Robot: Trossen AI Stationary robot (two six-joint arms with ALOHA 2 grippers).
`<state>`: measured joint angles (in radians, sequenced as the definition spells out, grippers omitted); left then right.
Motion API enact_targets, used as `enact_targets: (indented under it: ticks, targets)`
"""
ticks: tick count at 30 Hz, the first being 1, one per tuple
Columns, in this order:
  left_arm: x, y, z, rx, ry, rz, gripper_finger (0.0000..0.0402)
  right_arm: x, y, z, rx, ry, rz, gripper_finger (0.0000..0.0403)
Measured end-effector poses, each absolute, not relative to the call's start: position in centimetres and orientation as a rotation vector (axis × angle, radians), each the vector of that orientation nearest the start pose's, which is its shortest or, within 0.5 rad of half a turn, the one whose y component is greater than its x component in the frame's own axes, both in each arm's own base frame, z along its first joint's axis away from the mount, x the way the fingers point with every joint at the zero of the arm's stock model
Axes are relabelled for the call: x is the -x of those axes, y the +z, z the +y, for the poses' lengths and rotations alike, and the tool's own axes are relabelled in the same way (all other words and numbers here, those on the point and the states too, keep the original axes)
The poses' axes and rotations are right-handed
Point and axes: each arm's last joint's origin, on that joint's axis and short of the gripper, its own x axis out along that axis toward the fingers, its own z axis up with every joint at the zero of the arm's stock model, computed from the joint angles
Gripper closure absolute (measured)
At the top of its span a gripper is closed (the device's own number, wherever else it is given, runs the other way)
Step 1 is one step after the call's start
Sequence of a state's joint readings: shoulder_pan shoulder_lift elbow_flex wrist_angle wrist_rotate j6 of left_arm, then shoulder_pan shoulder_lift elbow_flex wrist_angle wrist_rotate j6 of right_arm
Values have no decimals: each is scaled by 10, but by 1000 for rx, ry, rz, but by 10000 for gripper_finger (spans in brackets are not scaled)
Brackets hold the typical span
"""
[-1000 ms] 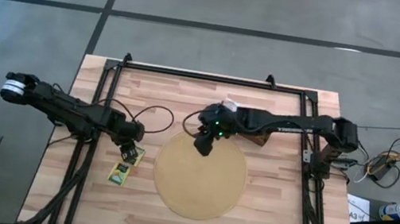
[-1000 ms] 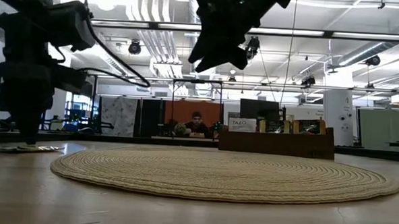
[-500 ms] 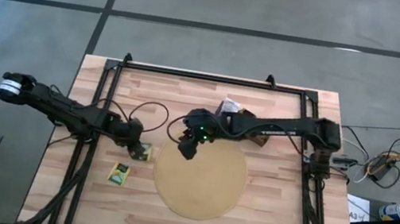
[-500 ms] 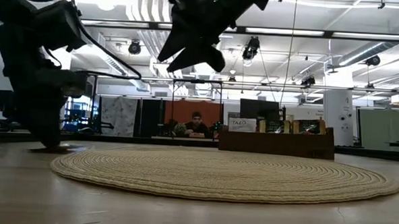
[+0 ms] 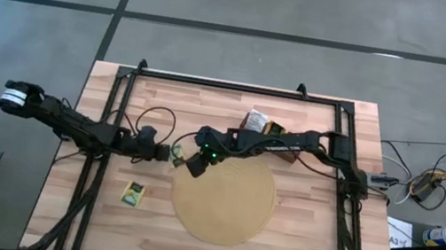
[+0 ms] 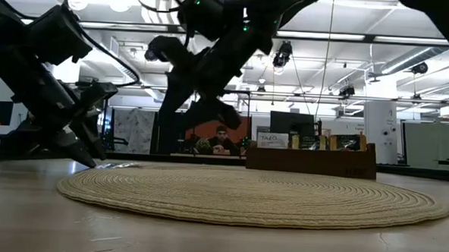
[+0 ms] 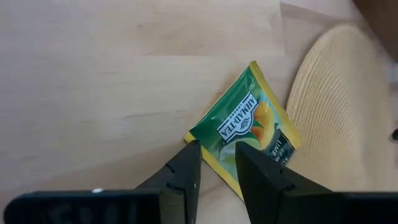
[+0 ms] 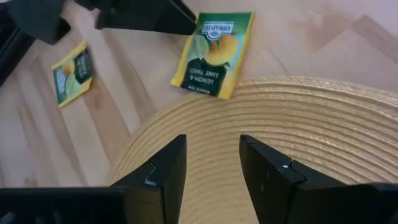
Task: Pick & Place Tea
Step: Put the lemon tea bag into the middle section of the wooden organizer
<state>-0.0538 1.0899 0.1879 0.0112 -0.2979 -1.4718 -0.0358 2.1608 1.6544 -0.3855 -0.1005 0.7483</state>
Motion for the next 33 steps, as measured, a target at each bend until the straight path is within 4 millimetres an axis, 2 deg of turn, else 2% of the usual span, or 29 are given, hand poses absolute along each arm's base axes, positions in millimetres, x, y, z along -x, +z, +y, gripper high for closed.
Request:
enact_targets:
  ticks: [10,19,33]
  targets:
    - [-161,108,1,1292,814,446,298,-484,166,-31,-863,-334,848,257]
    - [-174,112,1,1277,837,440,298,-495,139,-35,-898,-316,900,257]
    - [-184,112,-1,1264,845,455,298,-491,135,-40,-897,-384,927,257]
